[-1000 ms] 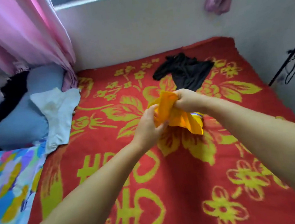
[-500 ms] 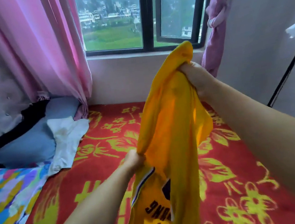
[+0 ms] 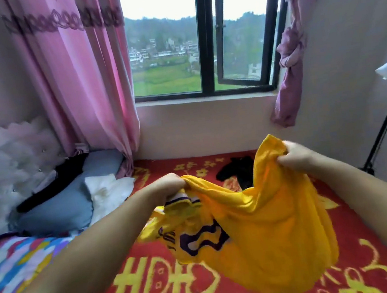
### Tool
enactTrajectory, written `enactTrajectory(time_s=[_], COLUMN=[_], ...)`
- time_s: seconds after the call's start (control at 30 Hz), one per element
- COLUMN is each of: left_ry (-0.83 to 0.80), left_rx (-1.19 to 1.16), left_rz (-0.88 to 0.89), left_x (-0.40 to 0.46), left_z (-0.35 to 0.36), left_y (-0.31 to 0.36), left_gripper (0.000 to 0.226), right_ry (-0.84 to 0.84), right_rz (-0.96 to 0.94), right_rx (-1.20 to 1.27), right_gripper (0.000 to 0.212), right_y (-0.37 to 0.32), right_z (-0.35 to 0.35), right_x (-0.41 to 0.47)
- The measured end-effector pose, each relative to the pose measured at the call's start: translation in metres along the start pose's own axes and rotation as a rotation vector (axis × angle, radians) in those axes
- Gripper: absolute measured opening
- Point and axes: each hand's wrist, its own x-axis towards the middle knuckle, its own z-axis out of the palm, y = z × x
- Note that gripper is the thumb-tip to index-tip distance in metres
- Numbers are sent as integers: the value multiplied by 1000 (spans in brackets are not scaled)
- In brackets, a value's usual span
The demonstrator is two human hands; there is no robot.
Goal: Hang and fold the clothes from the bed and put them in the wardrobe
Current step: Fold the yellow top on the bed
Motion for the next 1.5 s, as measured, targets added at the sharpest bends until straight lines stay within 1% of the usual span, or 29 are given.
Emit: enactTrajectory(time_s=[0.03, 0.1, 0.17, 0.2, 0.23, 0.27, 0.3, 0.33, 0.37, 0.4, 0.47, 0.53, 0.6, 0.67, 0.77, 0.8, 0.87, 0.97, 1.03, 1.07, 1.13, 1.17, 1.2, 1.23, 1.27, 1.37, 1.43, 1.47, 1.5], left_ry=[-32, -116, -243, -293, -315, -315, -294, -271, -253, -250, -290, -344, -360, -424, -583, -598, -623, -595, -508, -453, -335, -291, -270, -277, -302, -380, -399, -384, -362], left_rx=[-76, -292, -451, -453, -406, -346, -303, -294, -326, -387, -511, -574, -536, -439, -224, -174, -142, -182, -250, -315, -475, -549, -620, -704, -799, -1057, -1110, -1110, -1106], left_rz=[6, 13, 27, 51, 89, 141, 198, 239, 266, 302, 415, 517, 556, 561, 471, 430, 394, 358, 327, 311, 256, 214, 159, 96, 42, 10, 33, 37, 35], left_x=[-3, -9, -18, -21, -22, -24, -26, -28, -28, -28, -28, -32, -37, -44, -56, -59, -62, -68, -68, -67, -63, -61, -57, -54, -50, -42, -39, -39, -39], left_z=[-1, -3, -6, -7, -7, -7, -6, -5, -5, -6, -8, -6, 2, 14, 39, 50, 67, 68, 60, 55, 49, 47, 46, 45, 43, 32, 23, 20, 19], left_y=[15, 42, 67, 78, 88, 97, 104, 109, 110, 107, 97, 87, 77, 66, 51, 47, 41, 39, 43, 46, 55, 59, 62, 64, 65, 60, 58, 57, 56], left_gripper=[19, 18, 19, 19, 18, 19, 24, 31, 40, 50, 76, 96, 101, 88, 46, 39, 38, 32, 21, 16, 12, 12, 13, 16, 21, 38, 38, 34, 30], right_ry=[-56, -219, -350, -383, -384, -358, -314, -248, -182, -132, -77, -83, -97, -77, -34, -16, 20, 115, 131, 56, -185, -287, -356, -407, -450, -549, -639, -681, -689], right_rz=[0, -88, -214, -246, -259, -267, -285, -305, -299, -292, -288, -282, -258, -248, -252, -246, -220, -163, -123, -95, -22, 1, 2, -7, -21, -35, -27, -42, -66], right_rx=[-90, -188, -105, -7, 117, 238, 316, 334, 342, 377, 465, 583, 731, 836, 940, 962, 973, 893, 664, 494, 172, 51, -7, -7, 34, 294, 445, 421, 333], right_gripper=[56, 93, 112, 115, 111, 96, 69, 38, 15, 6, 15, 21, 24, 24, 22, 21, 21, 21, 17, 18, 33, 42, 50, 62, 69, 67, 79, 88, 94], right_y=[-5, -17, -33, -41, -47, -52, -55, -59, -61, -62, -65, -69, -75, -81, -88, -87, -83, -65, -47, -40, -30, -31, -35, -40, -46, -51, -46, -44, -42], right_z=[6, 20, 37, 45, 50, 53, 54, 52, 49, 45, 34, 26, 18, 8, -4, -6, -8, -8, -7, -4, 7, 13, 19, 24, 27, 30, 31, 34, 41], right_x=[-2, -7, -16, -20, -23, -23, -23, -22, -21, -19, -15, -13, -11, -10, -7, -6, -5, -4, -5, -7, -11, -14, -18, -23, -27, -39, -45, -49, -51])
